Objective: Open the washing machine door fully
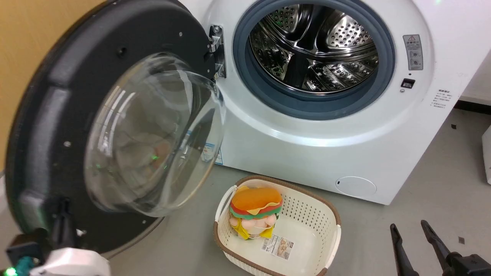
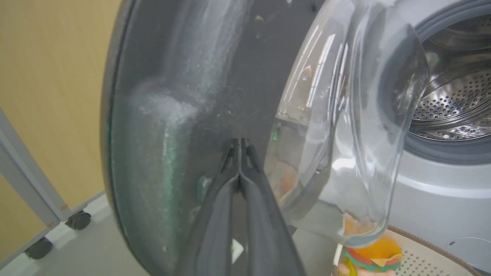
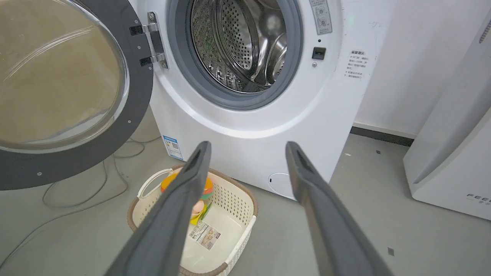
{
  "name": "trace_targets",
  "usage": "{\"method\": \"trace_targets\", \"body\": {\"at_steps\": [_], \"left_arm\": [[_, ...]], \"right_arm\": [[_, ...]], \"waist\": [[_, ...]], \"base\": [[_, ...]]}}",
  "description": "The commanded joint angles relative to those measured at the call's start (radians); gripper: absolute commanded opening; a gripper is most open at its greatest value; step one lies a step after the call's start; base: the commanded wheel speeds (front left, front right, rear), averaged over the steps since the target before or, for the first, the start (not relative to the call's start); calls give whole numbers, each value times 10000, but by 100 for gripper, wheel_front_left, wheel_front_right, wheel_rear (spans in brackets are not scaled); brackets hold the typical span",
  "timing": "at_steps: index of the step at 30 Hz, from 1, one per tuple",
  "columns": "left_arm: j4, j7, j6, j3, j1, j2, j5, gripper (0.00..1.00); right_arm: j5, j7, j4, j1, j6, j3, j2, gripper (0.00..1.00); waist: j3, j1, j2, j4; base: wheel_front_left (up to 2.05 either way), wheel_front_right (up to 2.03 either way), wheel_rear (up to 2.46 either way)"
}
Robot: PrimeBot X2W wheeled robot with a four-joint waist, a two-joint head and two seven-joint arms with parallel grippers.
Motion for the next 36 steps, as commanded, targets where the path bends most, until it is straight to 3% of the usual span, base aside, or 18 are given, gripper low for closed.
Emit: {"method": "trace_targets", "body": {"at_steps": [1,11,23,24,25,27,36], "left_arm": [[237,-99,-87,136,-243,118,-78,0],[2723,-496,-774,1021,-1304,627,-496,0],[1841,-557,-573,1052,25,-226,-349,0],[1642,-557,-526,1011,246,-304,-332,7],[1441,-557,-491,956,466,-377,-313,31],[1057,-496,-400,806,896,-531,-264,100],[-132,-279,-236,-31,2079,-1088,0,100]], "right_arm": [[-85,11,-60,58,6,8,36,100],[-111,99,-93,71,6,32,36,100],[56,4,69,60,6,96,36,100],[62,-10,86,57,6,110,36,100],[63,-23,97,56,6,119,36,100],[47,-39,119,50,6,127,36,100],[-12,10,145,46,6,209,36,100]], "waist": [[4,0,-1,-18],[-19,0,-1,-264],[-124,0,-1,-516],[-140,0,-1,-538],[-151,0,-1,-556],[-177,0,-1,-593],[-382,0,-1,-828]], "base": [[0,0,0],[0,0,0],[0,0,0],[0,0,0],[0,0,0],[0,0,0],[0,0,0]]}}
